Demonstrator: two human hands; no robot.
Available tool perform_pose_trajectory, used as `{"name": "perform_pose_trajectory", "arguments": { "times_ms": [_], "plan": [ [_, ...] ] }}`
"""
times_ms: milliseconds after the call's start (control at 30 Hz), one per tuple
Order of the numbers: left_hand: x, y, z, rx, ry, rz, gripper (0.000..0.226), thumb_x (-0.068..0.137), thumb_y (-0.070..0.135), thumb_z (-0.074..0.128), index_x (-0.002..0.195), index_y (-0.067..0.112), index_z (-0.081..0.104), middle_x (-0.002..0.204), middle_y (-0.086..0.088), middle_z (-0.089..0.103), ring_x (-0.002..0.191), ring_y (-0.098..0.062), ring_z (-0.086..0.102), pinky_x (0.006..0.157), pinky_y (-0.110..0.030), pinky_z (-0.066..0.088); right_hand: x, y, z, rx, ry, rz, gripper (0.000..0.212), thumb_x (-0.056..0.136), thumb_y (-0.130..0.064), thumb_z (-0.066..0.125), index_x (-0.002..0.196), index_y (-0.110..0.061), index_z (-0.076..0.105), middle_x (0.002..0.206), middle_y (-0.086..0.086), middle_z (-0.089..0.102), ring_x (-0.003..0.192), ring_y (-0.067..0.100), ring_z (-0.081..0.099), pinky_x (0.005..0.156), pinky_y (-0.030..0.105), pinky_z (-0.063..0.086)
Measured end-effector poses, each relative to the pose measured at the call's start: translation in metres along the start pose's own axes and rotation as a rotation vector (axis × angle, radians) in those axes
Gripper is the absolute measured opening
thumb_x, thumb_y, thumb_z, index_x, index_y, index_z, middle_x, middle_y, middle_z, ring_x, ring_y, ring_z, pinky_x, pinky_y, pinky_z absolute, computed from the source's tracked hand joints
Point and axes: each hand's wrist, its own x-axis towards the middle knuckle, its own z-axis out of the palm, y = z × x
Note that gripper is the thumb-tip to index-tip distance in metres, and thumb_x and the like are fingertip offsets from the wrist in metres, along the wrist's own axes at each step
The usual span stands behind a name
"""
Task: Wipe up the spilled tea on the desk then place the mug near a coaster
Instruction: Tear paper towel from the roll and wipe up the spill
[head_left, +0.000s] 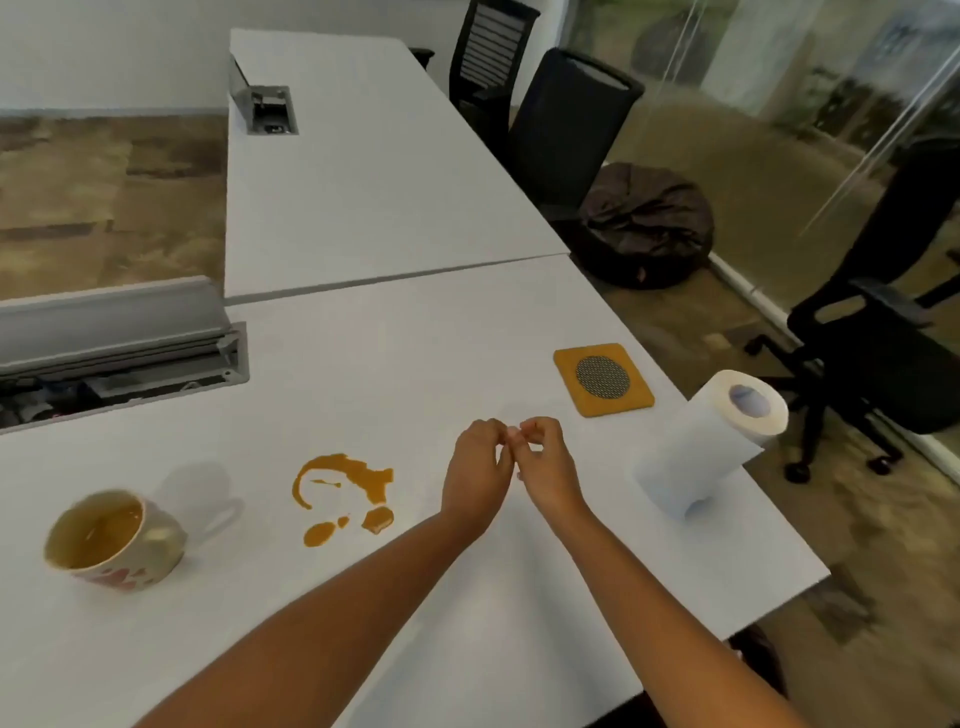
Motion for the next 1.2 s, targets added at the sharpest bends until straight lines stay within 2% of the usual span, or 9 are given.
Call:
{"name": "perform_pose_trajectory", "arguments": {
  "times_ms": [67,167,300,433,667,800,900,1067,1200],
  "plan": [
    [0.006,0.011,0.015,0.001,-0.043,0.036,0.015,0.092,0.019,0.046,0.101,0.014,0.058,0.102,-0.003,0.061,0.093,-0.013,0.054,0.082,-0.019,0.04,0.002,-0.001,-0.026,-0.202,0.182,-0.108,0.033,0.09,-0.039,0.054,0.114,-0.017,0.048,0.118,-0.001,0.056,0.11,0.017,0.055,0.083,0.026,0.049],
    [0.015,0.023,0.03,0.001,-0.082,0.045,0.012,0.091,0.017,0.049,0.099,0.015,0.058,0.103,-0.002,0.061,0.09,-0.008,0.051,0.081,-0.018,0.039,0.011,-0.005,-0.072,-0.463,0.524,-0.207,0.043,0.086,-0.042,0.057,0.118,-0.014,0.051,0.126,0.01,0.056,0.116,0.027,0.052,0.105,0.047,0.039],
    [0.018,0.032,0.042,0.017,-0.137,0.05,0.014,0.091,0.018,0.05,0.103,0.016,0.057,0.107,-0.001,0.06,0.096,-0.01,0.052,0.081,-0.019,0.038,0.031,0.004,-0.127,-0.671,0.718,-0.084,0.041,0.087,-0.037,0.058,0.119,-0.014,0.049,0.128,0.014,0.053,0.127,0.033,0.04,0.109,0.061,0.019],
    [0.016,0.034,0.044,0.036,-0.165,0.059,0.016,0.09,0.021,0.052,0.105,0.016,0.057,0.109,-0.002,0.06,0.099,-0.012,0.053,0.082,-0.02,0.04,0.042,0.022,-0.153,-0.805,0.674,0.102,0.053,0.086,-0.038,0.059,0.126,-0.01,0.041,0.135,0.019,0.045,0.132,0.037,0.032,0.106,0.07,0.009],
    [0.011,0.033,0.031,0.058,-0.202,0.111,0.028,0.085,0.039,0.058,0.103,0.017,0.059,0.111,-0.002,0.056,0.102,-0.014,0.052,0.082,-0.022,0.041,0.041,0.03,-0.159,-0.9,0.658,0.089,0.045,0.088,-0.026,0.058,0.127,-0.01,0.042,0.134,0.015,0.05,0.135,0.033,0.033,0.104,0.072,-0.001],
    [0.013,0.032,0.012,0.075,-0.205,0.155,0.03,0.084,0.041,0.059,0.105,0.019,0.057,0.115,-0.002,0.054,0.106,-0.015,0.052,0.083,-0.021,0.04,0.03,0.024,-0.148,-0.866,0.602,-0.045,0.039,0.086,-0.02,0.062,0.122,-0.015,0.048,0.127,0.009,0.056,0.13,0.03,0.043,0.104,0.069,-0.008],
    [0.016,0.029,-0.009,0.108,-0.194,0.191,0.038,0.082,0.039,0.063,0.113,0.02,0.054,0.122,-0.002,0.052,0.11,-0.016,0.051,0.084,-0.022,0.04,0.018,0.016,-0.134,-0.857,0.482,-0.167,0.039,0.088,-0.023,0.06,0.125,-0.021,0.047,0.131,0.006,0.054,0.125,0.027,0.048,0.104,0.063,-0.016],
    [0.024,0.025,-0.043,0.146,-0.144,0.201,0.056,0.077,0.038,0.069,0.126,0.023,0.046,0.131,-0.002,0.048,0.118,-0.019,0.047,0.093,-0.028,0.039,0.003,0.003,-0.108,-0.927,0.249,-0.477,0.042,0.089,-0.026,0.058,0.129,-0.029,0.046,0.135,-0.007,0.051,0.129,0.015,0.043,0.105,0.054,-0.022],
    [0.031,0.022,-0.065,0.287,-0.193,0.317,0.073,0.074,0.035,0.072,0.137,0.028,0.035,0.141,-0.003,0.039,0.127,-0.02,0.04,0.098,-0.03,0.035,-0.001,-0.011,-0.086,-0.869,0.076,-0.61,0.043,0.086,-0.023,0.063,0.125,-0.034,0.048,0.132,-0.009,0.053,0.128,0.012,0.044,0.109,0.052,-0.016]
  ]
}}
